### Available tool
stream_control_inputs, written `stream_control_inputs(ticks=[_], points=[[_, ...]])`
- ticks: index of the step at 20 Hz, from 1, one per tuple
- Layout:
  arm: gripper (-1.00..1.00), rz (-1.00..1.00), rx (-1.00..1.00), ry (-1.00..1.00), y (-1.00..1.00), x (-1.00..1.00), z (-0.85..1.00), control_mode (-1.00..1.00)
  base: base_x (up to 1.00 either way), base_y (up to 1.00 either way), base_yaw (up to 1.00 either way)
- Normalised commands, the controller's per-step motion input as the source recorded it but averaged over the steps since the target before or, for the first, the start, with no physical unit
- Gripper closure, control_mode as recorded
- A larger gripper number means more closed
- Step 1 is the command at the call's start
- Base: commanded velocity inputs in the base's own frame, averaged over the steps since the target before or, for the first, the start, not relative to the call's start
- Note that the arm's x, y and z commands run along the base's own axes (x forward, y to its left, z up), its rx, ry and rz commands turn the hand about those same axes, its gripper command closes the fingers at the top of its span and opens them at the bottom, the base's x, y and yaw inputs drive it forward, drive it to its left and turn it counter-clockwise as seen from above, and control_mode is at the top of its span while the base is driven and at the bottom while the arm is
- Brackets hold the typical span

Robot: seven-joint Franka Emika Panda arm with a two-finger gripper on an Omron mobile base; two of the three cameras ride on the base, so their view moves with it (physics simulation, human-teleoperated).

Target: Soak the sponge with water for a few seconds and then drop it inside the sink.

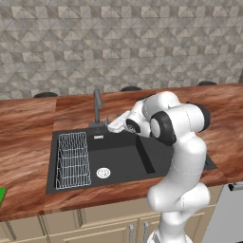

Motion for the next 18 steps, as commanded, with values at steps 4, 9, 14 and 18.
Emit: stream_control_inputs(ticks=[4, 9, 14, 18], points=[[-1.0, 0.0, 0.0, 0.0, 0.05, 0.32, -0.24, -1.0, 0.0, 0.0, 0.0], [-1.0, -0.02, 0.0, 0.0, 0.0, 0.28, -0.27, -1.0, 0.0, 0.0, 0.0], [-1.0, -0.03, 0.0, 0.0, 0.0, 0.25, -0.16, -1.0, 0.0, 0.0, 0.0], [-1.0, -0.06, 0.0, 0.0, 0.0, 0.27, -0.08, -1.0, 0.0, 0.0, 0.0]])
